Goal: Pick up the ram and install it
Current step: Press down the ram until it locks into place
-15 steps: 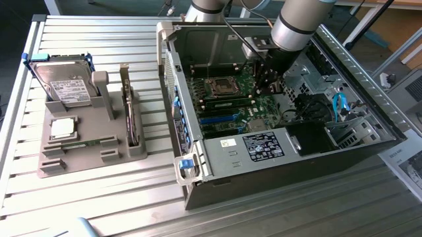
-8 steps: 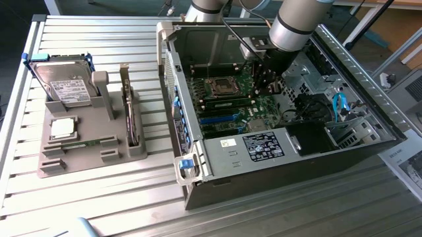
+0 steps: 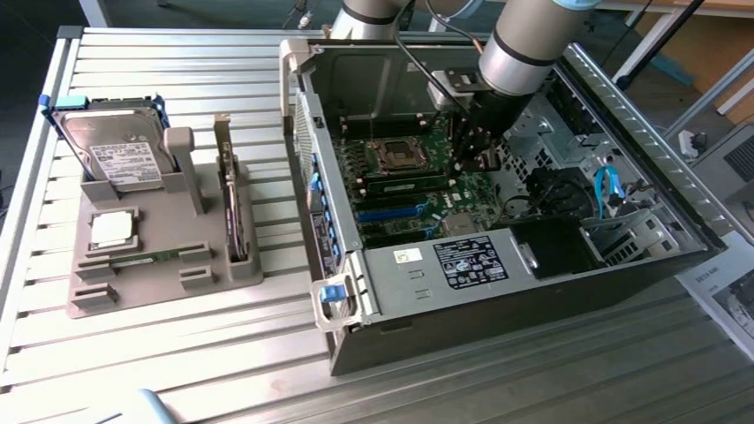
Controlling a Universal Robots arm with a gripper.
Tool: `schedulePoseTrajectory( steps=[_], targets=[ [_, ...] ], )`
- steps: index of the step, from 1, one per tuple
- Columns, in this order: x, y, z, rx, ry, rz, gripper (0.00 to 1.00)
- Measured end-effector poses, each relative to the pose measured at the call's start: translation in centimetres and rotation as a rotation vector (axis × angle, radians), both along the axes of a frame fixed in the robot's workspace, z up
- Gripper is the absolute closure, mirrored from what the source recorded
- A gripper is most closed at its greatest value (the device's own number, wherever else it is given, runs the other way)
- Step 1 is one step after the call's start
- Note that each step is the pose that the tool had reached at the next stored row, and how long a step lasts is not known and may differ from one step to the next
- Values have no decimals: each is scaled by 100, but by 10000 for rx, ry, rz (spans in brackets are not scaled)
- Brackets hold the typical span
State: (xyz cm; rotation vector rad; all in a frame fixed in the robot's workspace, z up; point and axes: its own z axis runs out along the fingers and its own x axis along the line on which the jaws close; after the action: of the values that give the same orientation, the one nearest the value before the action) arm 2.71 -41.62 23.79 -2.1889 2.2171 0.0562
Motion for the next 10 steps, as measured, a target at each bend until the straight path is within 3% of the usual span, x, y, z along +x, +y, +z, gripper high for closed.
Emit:
schedulePoseTrajectory(
  steps=[10],
  targets=[
    [0,1,-41,2,-1,-1,90]
  ],
)
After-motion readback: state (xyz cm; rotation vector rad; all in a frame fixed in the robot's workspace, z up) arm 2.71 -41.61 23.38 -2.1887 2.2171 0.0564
